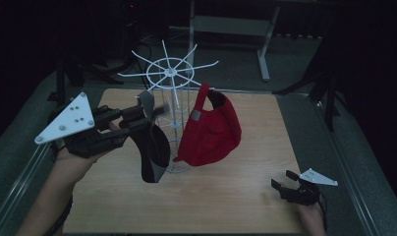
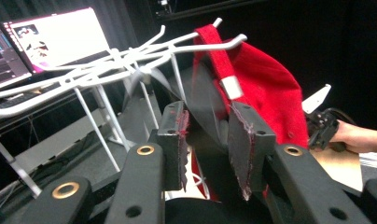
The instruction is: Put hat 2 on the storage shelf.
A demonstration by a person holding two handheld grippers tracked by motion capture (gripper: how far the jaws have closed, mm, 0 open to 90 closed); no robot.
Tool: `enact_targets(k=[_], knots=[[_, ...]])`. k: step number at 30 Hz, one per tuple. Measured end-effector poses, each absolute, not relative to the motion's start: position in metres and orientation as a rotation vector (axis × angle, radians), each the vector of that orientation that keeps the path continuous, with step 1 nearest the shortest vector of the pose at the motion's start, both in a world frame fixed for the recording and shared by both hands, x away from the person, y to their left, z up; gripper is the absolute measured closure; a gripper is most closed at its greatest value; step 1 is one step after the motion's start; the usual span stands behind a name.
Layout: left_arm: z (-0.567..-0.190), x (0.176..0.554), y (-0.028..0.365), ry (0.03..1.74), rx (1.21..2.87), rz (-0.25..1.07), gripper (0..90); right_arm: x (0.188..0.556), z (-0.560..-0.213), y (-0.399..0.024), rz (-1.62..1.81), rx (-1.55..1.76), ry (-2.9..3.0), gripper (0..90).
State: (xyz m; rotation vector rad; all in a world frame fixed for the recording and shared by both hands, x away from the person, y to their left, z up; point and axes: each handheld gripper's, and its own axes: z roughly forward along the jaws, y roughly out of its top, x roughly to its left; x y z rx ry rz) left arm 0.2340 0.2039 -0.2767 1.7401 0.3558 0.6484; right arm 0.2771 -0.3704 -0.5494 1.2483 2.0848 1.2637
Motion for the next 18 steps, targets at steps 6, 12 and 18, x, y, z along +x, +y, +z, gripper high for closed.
enact_targets(k=[6, 12, 18], knots=[[-0.287, 0.228, 0.208, 0.376, 1.751, 0.639, 66.7, 0.277, -0.549, -0.37, 1.264, 1.248, 2.086, 19.3], [-0.296, 0.222, 0.217, 0.402, 1.758, 0.637, 66.8, 0.277, -0.549, -0.371, 1.266, 1.248, 2.084, 19.3], [-0.312, 0.218, 0.227, 0.438, 1.767, 0.62, 66.9, 0.277, -0.55, -0.37, 1.264, 1.249, 2.086, 19.3]])
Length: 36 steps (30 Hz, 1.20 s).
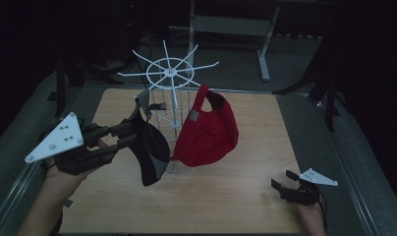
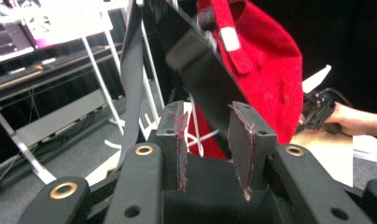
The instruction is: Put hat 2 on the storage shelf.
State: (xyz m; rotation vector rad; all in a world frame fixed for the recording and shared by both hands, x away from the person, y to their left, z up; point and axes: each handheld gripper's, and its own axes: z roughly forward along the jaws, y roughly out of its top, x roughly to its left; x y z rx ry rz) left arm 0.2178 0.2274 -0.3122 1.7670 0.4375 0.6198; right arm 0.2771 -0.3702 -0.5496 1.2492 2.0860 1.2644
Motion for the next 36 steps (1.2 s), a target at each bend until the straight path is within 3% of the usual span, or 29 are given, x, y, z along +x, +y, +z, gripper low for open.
enact_targets(k=[36], knots=[[-0.449, 0.221, 0.261, 0.634, 1.801, 0.485, 61.0, 0.277, -0.55, -0.371, 1.251, 1.242, 2.073, 19.3]])
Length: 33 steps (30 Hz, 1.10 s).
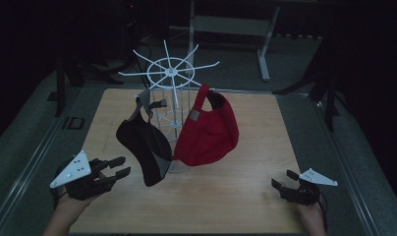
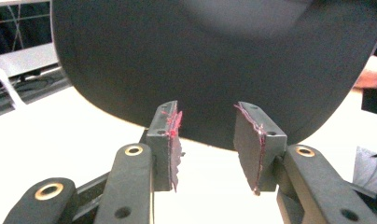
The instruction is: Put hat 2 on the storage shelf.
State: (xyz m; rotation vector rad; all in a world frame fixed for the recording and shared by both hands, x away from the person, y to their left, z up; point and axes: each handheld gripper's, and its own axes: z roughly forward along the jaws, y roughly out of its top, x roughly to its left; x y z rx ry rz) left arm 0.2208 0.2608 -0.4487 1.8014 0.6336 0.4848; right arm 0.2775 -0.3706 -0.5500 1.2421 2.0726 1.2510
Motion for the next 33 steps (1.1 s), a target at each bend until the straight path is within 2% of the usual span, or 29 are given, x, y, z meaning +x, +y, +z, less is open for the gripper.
enact_targets(k=[16, 18, 21, 33], knots=[[-0.506, 0.225, 0.272, 0.758, 1.79, 0.469, 61.0, 0.277, -0.55, -0.372, 1.259, 1.25, 2.052, 19.3], [-0.513, 0.225, 0.273, 0.753, 1.793, 0.455, 57.9, 0.277, -0.55, -0.372, 1.259, 1.248, 2.052, 19.4], [-0.522, 0.225, 0.275, 0.783, 1.806, 0.444, 57.9, 0.277, -0.55, -0.372, 1.259, 1.246, 2.054, 19.3], [-0.543, 0.221, 0.278, 0.848, 1.822, 0.46, 58.0, 0.277, -0.55, -0.372, 1.248, 1.247, 2.054, 19.3]])
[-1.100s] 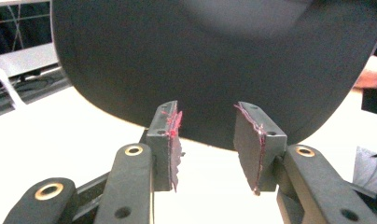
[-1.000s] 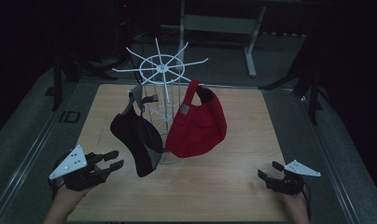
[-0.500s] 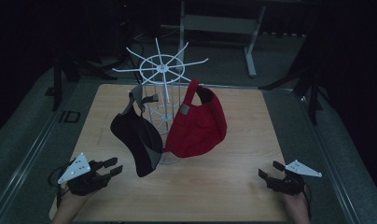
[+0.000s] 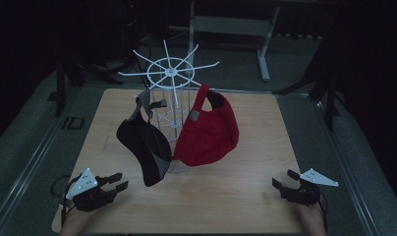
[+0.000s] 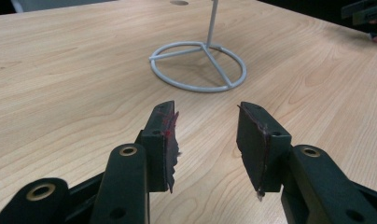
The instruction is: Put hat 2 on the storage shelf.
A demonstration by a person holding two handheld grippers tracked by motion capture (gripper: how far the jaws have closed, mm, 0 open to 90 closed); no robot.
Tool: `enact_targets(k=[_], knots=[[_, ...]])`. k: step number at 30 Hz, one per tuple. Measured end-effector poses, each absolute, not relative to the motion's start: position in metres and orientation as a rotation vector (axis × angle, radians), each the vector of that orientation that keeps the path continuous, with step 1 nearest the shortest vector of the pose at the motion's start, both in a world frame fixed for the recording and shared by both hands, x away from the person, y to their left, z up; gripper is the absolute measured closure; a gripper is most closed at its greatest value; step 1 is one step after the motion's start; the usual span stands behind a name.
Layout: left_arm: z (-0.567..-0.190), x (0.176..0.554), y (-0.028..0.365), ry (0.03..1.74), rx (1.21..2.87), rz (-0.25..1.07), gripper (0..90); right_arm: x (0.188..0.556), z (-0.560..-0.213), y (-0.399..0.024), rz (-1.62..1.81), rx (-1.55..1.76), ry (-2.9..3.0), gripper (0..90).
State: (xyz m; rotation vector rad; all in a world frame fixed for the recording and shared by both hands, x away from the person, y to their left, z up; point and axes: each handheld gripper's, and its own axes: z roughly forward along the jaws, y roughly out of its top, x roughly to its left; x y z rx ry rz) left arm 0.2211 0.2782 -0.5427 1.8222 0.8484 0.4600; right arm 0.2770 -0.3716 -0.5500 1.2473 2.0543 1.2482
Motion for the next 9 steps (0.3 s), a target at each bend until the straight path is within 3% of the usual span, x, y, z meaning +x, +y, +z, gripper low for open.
enact_targets(k=[9], knots=[[-0.5482, 0.2199, 0.2755, 0.864, 1.834, 0.442, 58.1, 0.2774, -0.5502, -0.3717, 1.245, 1.247, 2.054, 19.3]])
